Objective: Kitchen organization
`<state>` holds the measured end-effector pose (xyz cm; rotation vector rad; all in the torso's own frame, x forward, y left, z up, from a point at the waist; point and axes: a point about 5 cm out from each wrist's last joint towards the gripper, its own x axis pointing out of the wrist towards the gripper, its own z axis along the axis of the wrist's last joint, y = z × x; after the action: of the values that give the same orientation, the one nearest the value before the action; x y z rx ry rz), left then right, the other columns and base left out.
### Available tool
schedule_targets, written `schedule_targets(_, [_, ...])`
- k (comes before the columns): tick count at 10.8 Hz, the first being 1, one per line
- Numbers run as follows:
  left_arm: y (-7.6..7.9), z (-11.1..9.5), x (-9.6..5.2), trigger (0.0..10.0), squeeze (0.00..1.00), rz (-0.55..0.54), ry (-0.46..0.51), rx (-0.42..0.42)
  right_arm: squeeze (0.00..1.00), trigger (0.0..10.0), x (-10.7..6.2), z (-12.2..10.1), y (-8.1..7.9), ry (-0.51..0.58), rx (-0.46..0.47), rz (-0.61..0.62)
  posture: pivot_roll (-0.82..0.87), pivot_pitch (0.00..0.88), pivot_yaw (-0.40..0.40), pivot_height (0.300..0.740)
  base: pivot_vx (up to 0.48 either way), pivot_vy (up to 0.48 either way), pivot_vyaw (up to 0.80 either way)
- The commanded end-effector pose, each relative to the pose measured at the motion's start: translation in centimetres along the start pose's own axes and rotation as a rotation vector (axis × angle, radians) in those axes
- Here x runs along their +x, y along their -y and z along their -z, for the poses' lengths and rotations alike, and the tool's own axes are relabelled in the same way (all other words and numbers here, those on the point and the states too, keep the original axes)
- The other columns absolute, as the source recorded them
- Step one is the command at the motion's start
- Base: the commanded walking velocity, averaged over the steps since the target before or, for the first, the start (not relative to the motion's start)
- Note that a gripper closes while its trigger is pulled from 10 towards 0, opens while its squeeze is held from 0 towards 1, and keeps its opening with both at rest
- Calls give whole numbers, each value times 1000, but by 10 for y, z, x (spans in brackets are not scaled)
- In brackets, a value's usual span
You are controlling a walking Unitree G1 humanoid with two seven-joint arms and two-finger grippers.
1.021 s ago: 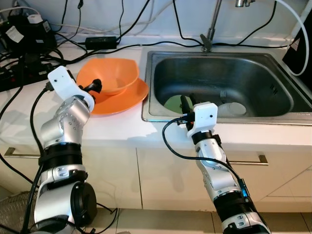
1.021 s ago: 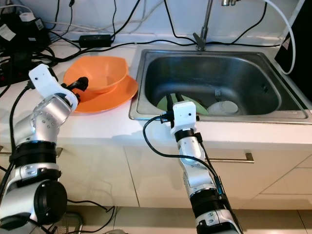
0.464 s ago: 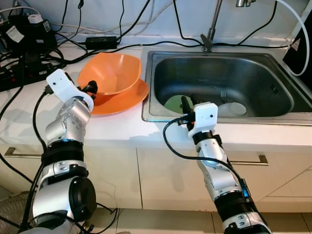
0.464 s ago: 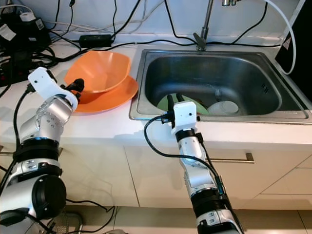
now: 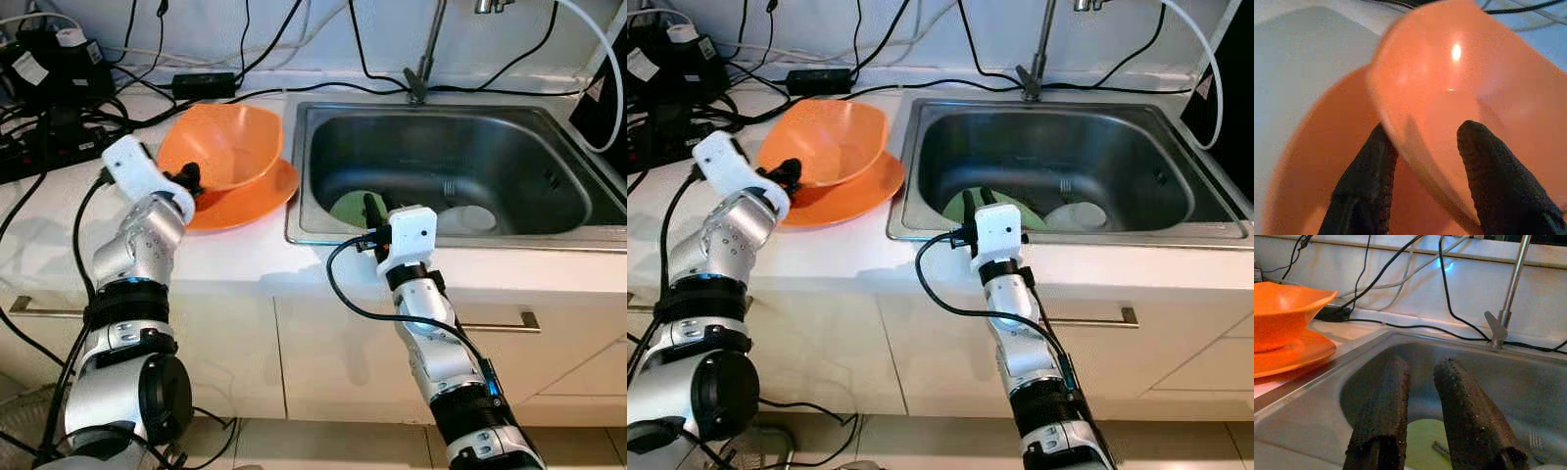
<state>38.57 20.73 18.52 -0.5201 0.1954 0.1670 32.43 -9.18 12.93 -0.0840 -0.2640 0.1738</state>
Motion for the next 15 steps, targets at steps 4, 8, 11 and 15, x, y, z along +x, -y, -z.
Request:
schedule_targets(4, [-6,17,-2,0,0,29,-76,18,0,10000,0,3,-4,-23,-1,-1,115,0,45,740,0,0,0])
schedule_targets(8, [-8,6,-4,0,0,18,23,-56,0,10000,2,3,-4,-22,-2,1,119,0,38,740,0,0,0])
schedule_targets(11, [-4,4,-9,0,0,31,96,-203,0,10000,2,4,-3,-31,-7,2,117,0,32,740,0,0,0])
schedule_targets(15, [14,-6,-20,0,0,153,233,-320,0,10000,2,5,-4,-37,-9,-10,126,0,17,740,0,0,0])
